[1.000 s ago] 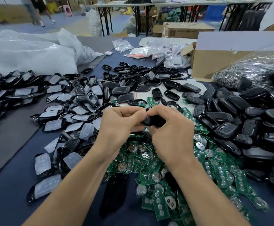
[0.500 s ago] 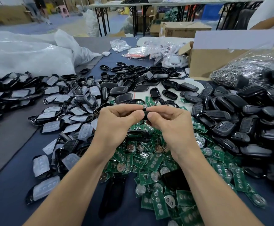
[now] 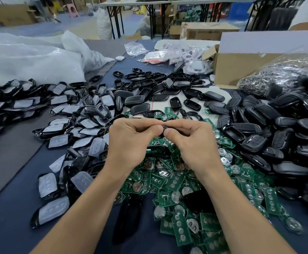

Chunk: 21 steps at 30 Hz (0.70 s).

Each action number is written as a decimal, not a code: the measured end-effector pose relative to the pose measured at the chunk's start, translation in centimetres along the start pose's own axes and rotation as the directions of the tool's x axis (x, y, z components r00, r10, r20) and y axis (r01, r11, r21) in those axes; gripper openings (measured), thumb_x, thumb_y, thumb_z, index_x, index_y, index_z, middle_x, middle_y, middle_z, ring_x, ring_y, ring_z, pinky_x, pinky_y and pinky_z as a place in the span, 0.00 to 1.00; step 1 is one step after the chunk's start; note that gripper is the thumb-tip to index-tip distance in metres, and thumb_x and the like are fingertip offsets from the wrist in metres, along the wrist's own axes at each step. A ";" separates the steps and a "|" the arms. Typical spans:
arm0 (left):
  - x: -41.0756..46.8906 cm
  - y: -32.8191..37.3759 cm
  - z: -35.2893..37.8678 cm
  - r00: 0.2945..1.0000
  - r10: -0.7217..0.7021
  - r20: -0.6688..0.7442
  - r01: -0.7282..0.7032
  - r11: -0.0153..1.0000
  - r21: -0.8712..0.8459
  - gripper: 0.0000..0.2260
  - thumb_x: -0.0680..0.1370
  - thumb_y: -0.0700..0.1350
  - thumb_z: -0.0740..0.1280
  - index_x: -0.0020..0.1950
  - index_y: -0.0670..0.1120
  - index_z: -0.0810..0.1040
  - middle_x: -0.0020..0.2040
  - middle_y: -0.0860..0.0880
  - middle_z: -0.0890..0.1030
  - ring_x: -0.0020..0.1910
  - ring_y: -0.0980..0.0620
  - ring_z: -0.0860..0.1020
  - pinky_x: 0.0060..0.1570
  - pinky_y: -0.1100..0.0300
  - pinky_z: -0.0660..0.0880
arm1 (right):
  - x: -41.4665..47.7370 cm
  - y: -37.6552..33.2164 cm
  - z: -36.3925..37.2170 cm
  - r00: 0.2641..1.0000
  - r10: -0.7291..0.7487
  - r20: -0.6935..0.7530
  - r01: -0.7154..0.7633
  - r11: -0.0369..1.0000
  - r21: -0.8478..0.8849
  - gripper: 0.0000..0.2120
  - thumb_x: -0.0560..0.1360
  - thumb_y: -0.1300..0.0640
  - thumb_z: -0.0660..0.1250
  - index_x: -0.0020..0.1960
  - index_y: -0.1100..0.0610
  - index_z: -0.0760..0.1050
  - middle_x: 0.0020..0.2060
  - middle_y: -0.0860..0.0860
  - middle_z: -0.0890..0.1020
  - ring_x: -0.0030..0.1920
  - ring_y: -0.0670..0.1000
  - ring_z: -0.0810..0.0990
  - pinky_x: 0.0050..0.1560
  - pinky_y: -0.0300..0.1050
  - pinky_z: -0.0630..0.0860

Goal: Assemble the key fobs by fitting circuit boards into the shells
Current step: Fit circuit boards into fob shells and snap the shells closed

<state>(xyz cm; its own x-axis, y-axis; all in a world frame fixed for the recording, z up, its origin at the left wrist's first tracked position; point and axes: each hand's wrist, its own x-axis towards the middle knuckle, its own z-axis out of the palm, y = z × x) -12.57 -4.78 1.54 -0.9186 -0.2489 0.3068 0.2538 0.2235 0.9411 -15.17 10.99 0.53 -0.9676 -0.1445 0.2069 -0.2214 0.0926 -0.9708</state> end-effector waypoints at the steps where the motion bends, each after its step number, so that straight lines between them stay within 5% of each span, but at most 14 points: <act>1: 0.0 0.0 0.1 1.000 -0.010 0.002 0.010 1.000 -0.002 0.15 0.74 0.36 0.78 0.44 0.58 0.89 0.41 0.54 0.89 0.44 0.54 0.88 0.46 0.63 0.83 | 0.0 0.0 0.0 1.000 -0.003 -0.017 0.003 1.000 0.003 0.09 0.74 0.61 0.77 0.49 0.47 0.87 0.41 0.42 0.88 0.45 0.44 0.88 0.51 0.46 0.84; 12: 0.1 0.1 0.0 0.996 -0.081 -0.022 0.080 0.995 -0.061 0.10 0.73 0.37 0.79 0.43 0.53 0.89 0.40 0.50 0.88 0.41 0.52 0.88 0.42 0.64 0.82 | -0.5 0.0 1.0 0.999 0.001 -0.048 -0.001 1.000 0.006 0.10 0.75 0.61 0.77 0.46 0.44 0.87 0.41 0.41 0.88 0.45 0.43 0.88 0.51 0.44 0.84; 15: 0.1 0.3 0.0 0.992 -0.128 0.019 0.129 0.978 -0.165 0.08 0.74 0.41 0.79 0.48 0.54 0.90 0.45 0.50 0.89 0.46 0.52 0.88 0.47 0.62 0.83 | -0.4 -0.5 1.2 0.992 0.104 -0.071 -0.089 0.977 0.194 0.09 0.77 0.62 0.75 0.45 0.49 0.88 0.41 0.48 0.89 0.44 0.45 0.88 0.47 0.40 0.82; 18: -0.3 0.4 0.7 0.989 -0.093 0.113 0.116 0.970 -0.213 0.06 0.76 0.44 0.76 0.50 0.54 0.90 0.48 0.48 0.89 0.48 0.49 0.87 0.51 0.52 0.85 | -0.5 -1.3 1.6 0.965 0.259 -0.044 -0.205 0.848 0.490 0.07 0.78 0.61 0.72 0.44 0.55 0.88 0.43 0.54 0.89 0.43 0.49 0.87 0.44 0.41 0.83; 21: -0.6 0.3 1.6 0.995 -0.091 0.039 0.097 0.969 -0.226 0.05 0.78 0.48 0.73 0.47 0.52 0.90 0.44 0.47 0.88 0.44 0.48 0.85 0.50 0.47 0.84 | -0.9 -1.6 1.9 0.954 0.301 -0.003 -0.250 0.798 0.548 0.08 0.79 0.59 0.71 0.44 0.57 0.88 0.45 0.56 0.89 0.45 0.53 0.88 0.44 0.43 0.83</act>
<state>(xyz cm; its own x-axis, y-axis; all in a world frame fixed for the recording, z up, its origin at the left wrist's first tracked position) -12.45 -3.04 1.42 -0.9490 -0.2311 0.2145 0.2253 -0.0208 0.9741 -13.76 9.05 1.65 -0.9898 -0.1069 -0.0946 0.1318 -0.4300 -0.8932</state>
